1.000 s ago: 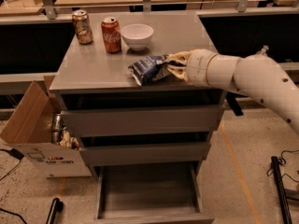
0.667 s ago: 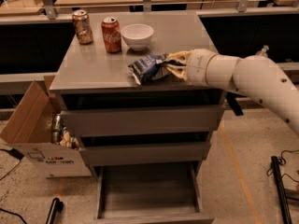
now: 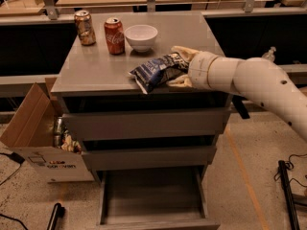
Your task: Pick blue chip bag from bottom drawer and place on counter
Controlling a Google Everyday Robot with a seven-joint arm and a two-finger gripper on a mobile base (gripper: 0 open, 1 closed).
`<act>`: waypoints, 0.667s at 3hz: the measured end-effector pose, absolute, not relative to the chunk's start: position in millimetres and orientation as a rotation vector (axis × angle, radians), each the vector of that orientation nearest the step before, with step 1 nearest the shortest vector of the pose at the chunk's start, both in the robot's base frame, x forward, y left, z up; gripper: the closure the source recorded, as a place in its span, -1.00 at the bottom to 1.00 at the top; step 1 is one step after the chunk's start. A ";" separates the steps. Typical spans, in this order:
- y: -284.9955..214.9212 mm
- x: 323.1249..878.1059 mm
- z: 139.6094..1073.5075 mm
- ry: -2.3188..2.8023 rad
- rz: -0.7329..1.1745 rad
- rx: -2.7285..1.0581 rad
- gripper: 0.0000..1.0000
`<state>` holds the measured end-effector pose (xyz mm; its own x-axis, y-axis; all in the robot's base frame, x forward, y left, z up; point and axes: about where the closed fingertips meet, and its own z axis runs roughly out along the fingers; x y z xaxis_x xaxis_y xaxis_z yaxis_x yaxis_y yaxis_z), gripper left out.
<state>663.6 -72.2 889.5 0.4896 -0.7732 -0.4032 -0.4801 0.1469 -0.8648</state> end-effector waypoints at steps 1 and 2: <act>-73.6 664.4 886.3 1.157 -0.300 -1.523 -1.00; -76.1 660.1 893.6 1.146 -0.278 -1.519 -0.61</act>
Offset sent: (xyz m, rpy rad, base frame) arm -0.0093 -0.0094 0.0158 0.0113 0.0133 0.0292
